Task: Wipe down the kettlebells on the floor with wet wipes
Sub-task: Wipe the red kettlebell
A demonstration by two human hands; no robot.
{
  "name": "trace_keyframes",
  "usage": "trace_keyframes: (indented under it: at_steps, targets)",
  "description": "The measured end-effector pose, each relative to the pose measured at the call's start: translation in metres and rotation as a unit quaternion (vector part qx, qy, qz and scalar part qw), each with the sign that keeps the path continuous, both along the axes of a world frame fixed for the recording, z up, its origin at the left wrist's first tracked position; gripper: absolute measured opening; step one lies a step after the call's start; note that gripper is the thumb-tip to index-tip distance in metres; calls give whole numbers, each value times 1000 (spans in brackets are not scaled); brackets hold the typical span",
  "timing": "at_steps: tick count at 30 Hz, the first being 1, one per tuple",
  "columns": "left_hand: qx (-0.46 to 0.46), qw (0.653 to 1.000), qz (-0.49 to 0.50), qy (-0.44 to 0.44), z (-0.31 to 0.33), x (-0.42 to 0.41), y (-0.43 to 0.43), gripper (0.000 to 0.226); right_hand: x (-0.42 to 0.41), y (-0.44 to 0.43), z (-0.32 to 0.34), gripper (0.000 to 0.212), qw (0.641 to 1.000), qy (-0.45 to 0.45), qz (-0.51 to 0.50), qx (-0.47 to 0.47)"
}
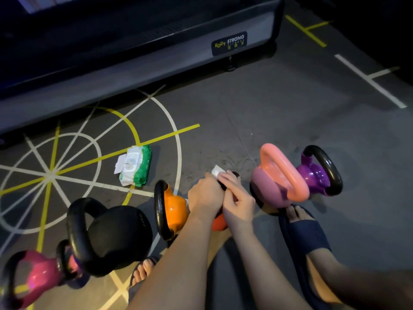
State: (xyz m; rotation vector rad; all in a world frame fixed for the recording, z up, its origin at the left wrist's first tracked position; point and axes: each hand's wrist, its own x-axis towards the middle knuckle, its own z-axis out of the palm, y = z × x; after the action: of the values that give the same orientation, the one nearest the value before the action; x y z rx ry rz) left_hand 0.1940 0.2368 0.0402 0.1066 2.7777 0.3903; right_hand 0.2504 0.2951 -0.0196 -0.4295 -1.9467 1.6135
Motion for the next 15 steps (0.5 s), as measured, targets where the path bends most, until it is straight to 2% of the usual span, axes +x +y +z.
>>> trace_keyframes:
  at_steps: [2, 6, 9, 12, 15]
  targets:
    - [23, 1000, 10, -15, 3, 2, -1, 32, 0, 9, -2, 49, 1000, 2, 9, 15]
    - [49, 998, 10, -42, 5, 8, -2, 73, -13, 56, -9, 53, 981, -168, 35, -93]
    - [94, 994, -18, -52, 8, 16, -14, 98, -10, 58, -1, 50, 975, -194, 58, -88]
    - [91, 995, -18, -35, -1, 29, -47, 84, 1, 24, 16, 50, 992, -114, 59, -2]
    - [157, 984, 52, -70, -17, 52, -82, 56, 18, -5, 13, 49, 977, -92, 140, 129]
